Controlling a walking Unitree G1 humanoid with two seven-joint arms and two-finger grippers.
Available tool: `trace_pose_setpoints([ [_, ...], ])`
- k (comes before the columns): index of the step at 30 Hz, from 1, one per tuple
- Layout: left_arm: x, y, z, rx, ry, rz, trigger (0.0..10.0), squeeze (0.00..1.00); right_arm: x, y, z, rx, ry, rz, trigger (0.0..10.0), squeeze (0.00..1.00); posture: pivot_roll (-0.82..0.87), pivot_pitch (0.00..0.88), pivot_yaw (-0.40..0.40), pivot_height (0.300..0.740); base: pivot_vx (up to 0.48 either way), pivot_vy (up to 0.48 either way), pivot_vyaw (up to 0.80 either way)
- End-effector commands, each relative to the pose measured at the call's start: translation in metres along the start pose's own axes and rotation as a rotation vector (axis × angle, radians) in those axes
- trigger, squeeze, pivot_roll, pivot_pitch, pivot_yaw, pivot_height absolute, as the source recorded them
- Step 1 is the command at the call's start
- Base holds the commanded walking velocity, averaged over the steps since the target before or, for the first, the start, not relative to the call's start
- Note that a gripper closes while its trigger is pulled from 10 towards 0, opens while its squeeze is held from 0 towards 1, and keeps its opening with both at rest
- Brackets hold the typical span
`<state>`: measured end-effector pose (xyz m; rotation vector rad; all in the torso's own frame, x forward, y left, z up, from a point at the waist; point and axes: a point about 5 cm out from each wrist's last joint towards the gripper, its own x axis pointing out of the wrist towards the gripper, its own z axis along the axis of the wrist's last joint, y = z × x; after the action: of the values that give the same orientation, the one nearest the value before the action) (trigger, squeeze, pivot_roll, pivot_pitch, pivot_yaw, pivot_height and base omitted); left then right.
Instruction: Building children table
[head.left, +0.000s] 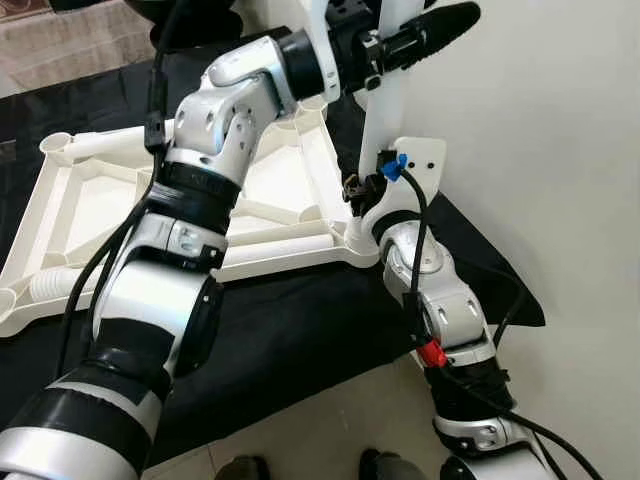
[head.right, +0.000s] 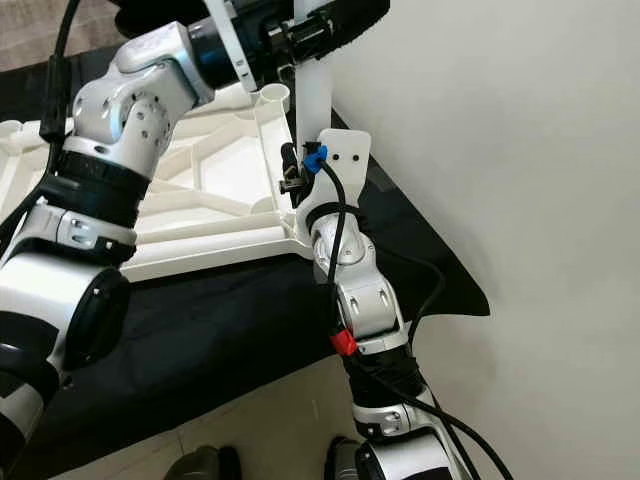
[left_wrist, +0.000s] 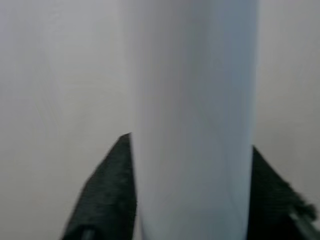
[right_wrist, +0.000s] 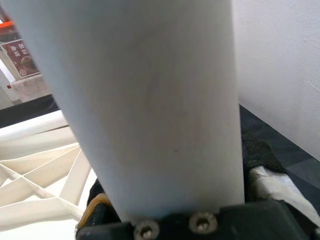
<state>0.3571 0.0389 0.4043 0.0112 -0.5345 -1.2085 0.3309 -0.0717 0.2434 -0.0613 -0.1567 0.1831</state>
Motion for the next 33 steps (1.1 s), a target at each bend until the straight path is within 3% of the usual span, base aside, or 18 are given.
trace_pose_setpoints([
  [1, 0.000, 0.002, 0.000, 0.007, 0.018, -0.005, 0.0, 0.00, -0.002, 0.008, -0.007, -0.004, 0.047, 0.028, 10.0, 0.00, -0.02, 0.167, 0.037, 0.740, 0.000, 0.000, 0.00],
  [7, 0.000, 0.004, -0.001, 0.012, 0.038, -0.021, 0.0, 0.00, -0.003, 0.007, -0.006, -0.003, 0.048, 0.031, 10.0, 0.00, -0.02, 0.172, 0.035, 0.740, 0.000, 0.000, 0.00],
  [8, 0.000, 0.004, -0.002, 0.017, 0.048, -0.030, 0.0, 0.00, -0.004, 0.006, -0.005, -0.002, 0.042, 0.050, 10.0, 0.70, -0.02, 0.172, 0.035, 0.740, 0.000, 0.000, 0.00],
  [11, 0.000, 0.004, -0.002, 0.021, 0.055, -0.038, 0.0, 0.00, -0.004, 0.004, -0.004, 0.016, 0.028, 0.075, 10.0, 0.70, -0.02, 0.172, 0.035, 0.740, 0.000, 0.000, 0.00],
  [12, 0.001, 0.004, -0.003, 0.025, 0.060, -0.046, 0.0, 0.00, -0.003, -0.001, 0.000, 0.032, -0.004, 0.125, 10.0, 1.00, -0.02, 0.174, 0.034, 0.740, 0.000, 0.000, 0.00],
  [17, 0.002, 0.002, -0.002, 0.029, 0.060, -0.061, 0.0, 0.00, 0.002, -0.025, 0.018, 0.064, -0.128, 0.298, 10.0, 1.00, -0.02, 0.175, 0.034, 0.740, 0.000, 0.000, 0.00],
  [18, 0.003, 0.001, -0.002, 0.030, 0.058, -0.070, 0.0, 0.00, 0.006, -0.043, 0.030, 0.033, -0.181, 0.379, 10.0, 1.00, -0.02, 0.172, 0.034, 0.740, 0.000, 0.000, 0.00],
  [20, 0.003, 0.001, -0.002, 0.030, 0.058, -0.070, 0.0, 0.00, 0.006, -0.043, 0.030, 0.033, -0.181, 0.379, 10.0, 1.00, -0.02, 0.172, 0.034, 0.740, 0.000, 0.000, 0.00],
  [22, 0.004, -0.001, -0.001, 0.030, 0.053, -0.087, 0.0, 0.00, 0.012, -0.069, 0.051, -0.038, -0.236, 0.519, 10.0, 1.00, -0.02, 0.172, 0.033, 0.740, 0.000, 0.000, 0.00],
  [25, 0.005, -0.001, -0.001, 0.031, 0.052, -0.092, 0.0, 0.00, 0.014, -0.074, 0.057, -0.060, -0.244, 0.559, 10.0, 1.00, -0.02, 0.172, 0.033, 0.740, 0.000, 0.000, 0.00],
  [26, 0.006, -0.003, -0.001, 0.030, 0.050, -0.100, 0.0, 0.00, 0.015, -0.078, 0.063, -0.073, -0.248, 0.639, 10.0, 0.35, -0.01, 0.167, 0.032, 0.740, 0.000, 0.000, 0.00],
  [28, 0.006, -0.003, -0.001, 0.030, 0.050, -0.100, 0.0, 0.00, 0.015, -0.078, 0.063, -0.073, -0.248, 0.639, 10.0, 0.35, -0.01, 0.167, 0.032, 0.740, 0.000, 0.000, 0.00],
  [29, 0.007, -0.003, -0.001, 0.030, 0.047, -0.109, 0.0, 0.00, 0.014, -0.081, 0.066, -0.112, -0.239, 0.727, 10.0, 0.00, -0.01, 0.162, 0.030, 0.740, 0.000, 0.000, 0.00],
  [30, 0.007, -0.003, -0.001, 0.030, 0.047, -0.109, 0.0, 0.00, 0.014, -0.081, 0.066, -0.112, -0.239, 0.727, 10.0, 0.00, -0.01, 0.162, 0.030, 0.740, 0.000, 0.000, 0.00],
  [31, 0.007, -0.004, -0.001, 0.031, 0.045, -0.117, 0.0, 0.00, 0.013, -0.084, 0.070, -0.149, -0.230, 0.808, 10.0, 0.00, -0.01, 0.163, 0.030, 0.740, 0.000, 0.000, 0.00],
  [33, 0.007, -0.004, -0.001, 0.031, 0.045, -0.117, 0.0, 0.00, 0.013, -0.084, 0.070, -0.149, -0.230, 0.808, 10.0, 0.00, -0.01, 0.163, 0.030, 0.740, 0.000, 0.000, 0.00],
])
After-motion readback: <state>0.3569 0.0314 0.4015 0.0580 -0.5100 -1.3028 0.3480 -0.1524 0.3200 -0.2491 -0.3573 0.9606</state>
